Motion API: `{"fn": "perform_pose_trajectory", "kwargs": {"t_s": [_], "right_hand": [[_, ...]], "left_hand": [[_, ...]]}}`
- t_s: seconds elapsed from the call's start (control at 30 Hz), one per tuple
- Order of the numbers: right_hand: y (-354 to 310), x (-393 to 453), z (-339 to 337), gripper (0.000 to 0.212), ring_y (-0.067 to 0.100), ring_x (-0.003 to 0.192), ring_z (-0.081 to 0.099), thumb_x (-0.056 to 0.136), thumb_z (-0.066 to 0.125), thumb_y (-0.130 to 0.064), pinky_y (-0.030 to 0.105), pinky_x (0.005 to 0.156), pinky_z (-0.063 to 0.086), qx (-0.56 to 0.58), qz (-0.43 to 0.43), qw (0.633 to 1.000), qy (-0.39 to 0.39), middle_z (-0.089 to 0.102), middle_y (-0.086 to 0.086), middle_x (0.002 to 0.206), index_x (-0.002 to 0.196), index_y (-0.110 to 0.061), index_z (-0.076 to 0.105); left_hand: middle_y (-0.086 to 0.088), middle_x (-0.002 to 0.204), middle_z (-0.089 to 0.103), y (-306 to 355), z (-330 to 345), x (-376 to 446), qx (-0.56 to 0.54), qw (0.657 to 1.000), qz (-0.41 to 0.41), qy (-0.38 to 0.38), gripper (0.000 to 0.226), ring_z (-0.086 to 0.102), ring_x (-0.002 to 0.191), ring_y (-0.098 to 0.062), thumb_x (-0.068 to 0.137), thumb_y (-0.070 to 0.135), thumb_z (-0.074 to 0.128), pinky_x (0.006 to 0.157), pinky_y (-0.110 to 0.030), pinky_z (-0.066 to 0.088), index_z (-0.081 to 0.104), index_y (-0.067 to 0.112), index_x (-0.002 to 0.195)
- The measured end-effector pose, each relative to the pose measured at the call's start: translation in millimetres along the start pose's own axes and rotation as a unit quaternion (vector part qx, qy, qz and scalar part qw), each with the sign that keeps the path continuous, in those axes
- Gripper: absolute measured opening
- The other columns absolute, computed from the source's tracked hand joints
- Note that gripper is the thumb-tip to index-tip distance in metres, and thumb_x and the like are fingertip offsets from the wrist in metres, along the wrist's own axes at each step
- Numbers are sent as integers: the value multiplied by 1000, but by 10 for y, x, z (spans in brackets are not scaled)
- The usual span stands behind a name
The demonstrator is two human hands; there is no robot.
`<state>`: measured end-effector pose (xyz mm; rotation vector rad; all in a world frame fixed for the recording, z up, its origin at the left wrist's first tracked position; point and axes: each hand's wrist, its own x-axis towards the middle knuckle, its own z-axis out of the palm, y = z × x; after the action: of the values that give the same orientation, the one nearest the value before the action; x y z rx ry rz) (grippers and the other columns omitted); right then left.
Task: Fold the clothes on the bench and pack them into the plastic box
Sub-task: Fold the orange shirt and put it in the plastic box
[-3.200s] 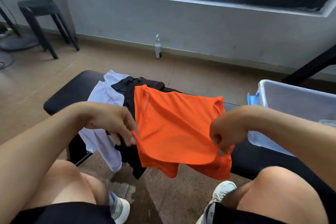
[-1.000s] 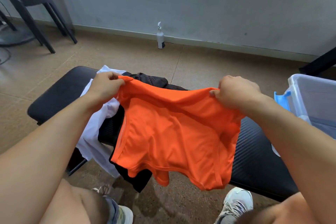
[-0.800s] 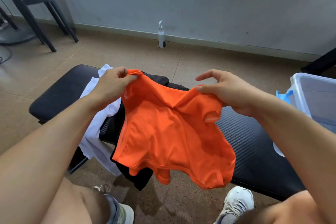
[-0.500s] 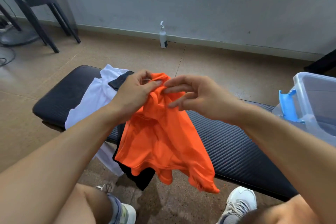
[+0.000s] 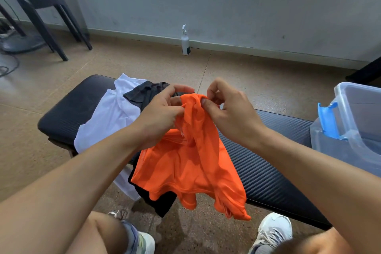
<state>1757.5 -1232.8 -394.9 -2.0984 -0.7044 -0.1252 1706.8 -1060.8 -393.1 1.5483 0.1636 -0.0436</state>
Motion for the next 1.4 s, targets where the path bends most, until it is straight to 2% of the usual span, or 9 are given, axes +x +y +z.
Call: {"fn": "perform_pose_trajectory", "kwargs": {"t_s": [0.13,0.23,0.43,0.63,0.8,0.97,1.1,1.2,1.4], "right_hand": [[22,-10,9,12,17,63,56,91,62,-27,45,62,51,-33,10,999,11,60,-6,68,84,-26,52],[16,-26,0,12,13,68,59,90,66,-31,40,64,53,-38,3,999,7,62,-10,73,86,-27,56],[101,38,-208,24,11,88,65,79,77,-52,42,83,54,-30,4,996,-81,70,-9,83,84,-30,68],[215,32,-487,47,5,139,29,66,66,-74,42,114,30,-132,-26,964,-230,54,-24,133,82,-30,69],[-21,-72,-858,32,14,101,67,79,75,-51,24,88,47,105,-30,958,-265,71,-2,109,75,-20,66],[-246,-138,-1120,38,17,71,58,75,83,-27,28,65,47,210,-1,943,-260,67,4,84,59,-22,49],[-107,-30,-1034,54,9,52,35,67,91,-11,23,49,30,111,110,971,-180,38,-4,54,60,-16,38],[47,71,-867,47,10,55,42,61,92,-5,26,51,36,-17,152,973,-174,50,-7,62,70,-17,48],[-92,315,-1026,18,13,72,64,70,89,-22,28,67,51,-163,152,953,-205,70,-8,70,79,-23,74]], "left_hand": [[-9,93,66,20,42,-39,-35,999,2,-31,17,65,79,-19,91,24,61,62,-38,55,68,16,104],[-1,101,74,-27,34,-79,123,991,54,8,46,73,93,-19,71,46,84,83,-38,59,68,22,108],[-1,84,72,14,-17,-94,94,991,91,6,19,69,79,-15,81,13,79,73,-26,57,70,11,98],[-3,71,65,257,-211,-130,-168,986,-4,-24,16,63,61,-11,78,6,56,58,-21,54,65,11,91],[-1,79,62,323,-450,-158,-161,987,15,6,17,60,71,-12,87,7,54,69,-25,50,67,17,90],[1,80,68,350,-469,-188,-113,990,82,-35,18,65,69,-8,84,1,65,63,-19,55,66,13,98],[0,93,73,263,-530,-115,193,972,130,-29,28,68,83,-11,81,3,77,73,-26,58,70,13,106],[-2,89,76,169,-491,-22,341,936,85,-22,26,72,84,-20,75,11,84,82,-42,60,75,20,98],[0,79,66,380,-364,-2,128,989,80,2,16,62,71,-9,83,4,76,68,-23,53,66,14,88]]}}
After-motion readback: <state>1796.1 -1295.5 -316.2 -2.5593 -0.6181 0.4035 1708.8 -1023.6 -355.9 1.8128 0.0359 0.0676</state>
